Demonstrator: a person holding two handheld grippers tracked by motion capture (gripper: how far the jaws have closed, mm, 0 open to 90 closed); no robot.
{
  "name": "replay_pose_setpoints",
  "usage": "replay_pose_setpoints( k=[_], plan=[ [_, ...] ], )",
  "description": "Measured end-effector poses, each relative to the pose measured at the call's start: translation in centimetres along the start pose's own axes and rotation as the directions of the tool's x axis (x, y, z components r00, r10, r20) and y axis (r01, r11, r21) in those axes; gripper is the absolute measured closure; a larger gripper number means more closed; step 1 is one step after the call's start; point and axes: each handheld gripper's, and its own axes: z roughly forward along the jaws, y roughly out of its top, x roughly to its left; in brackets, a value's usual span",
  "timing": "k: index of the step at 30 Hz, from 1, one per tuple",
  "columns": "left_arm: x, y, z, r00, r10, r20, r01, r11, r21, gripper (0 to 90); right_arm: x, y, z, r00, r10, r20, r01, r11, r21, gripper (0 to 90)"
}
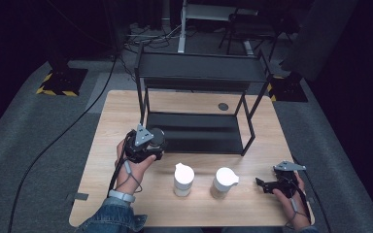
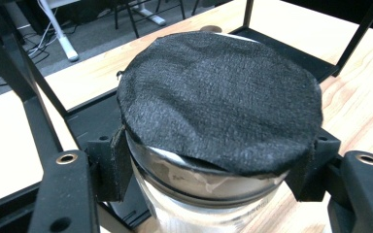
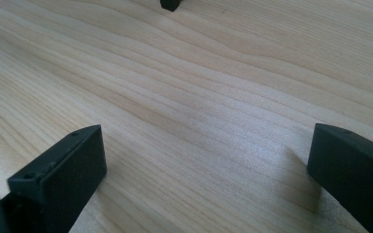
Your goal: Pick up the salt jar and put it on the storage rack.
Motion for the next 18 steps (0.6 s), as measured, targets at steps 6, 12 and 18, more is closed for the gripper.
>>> replay_pose_setpoints(
  k=[6, 12, 18],
  plan=[
    [0.3, 0.6, 0.6, 1.0, -0.006, 0.004, 0.006, 1.0, -0.005, 31.3, 0.0, 0.0, 0.0, 1.0, -0.003, -0.003, 0.003, 1.0, 0.0, 0.3],
    [0.4, 1.4, 1.2, 1.0, -0.002, -0.003, 0.002, 0.9999, -0.014, 31.3, 0.0, 0.0, 0.0, 1.0, -0.006, -0.006, 0.006, 1.0, 0.0, 0.2],
    [0.5, 2.3, 1.9, 1.0, 0.0, 0.001, 0.0, 1.0, -0.005, 31.3, 0.1, 0.0, 0.0, 0.9999, -0.011, -0.009, 0.011, 1.0, 0.0, 0.2]
  ],
)
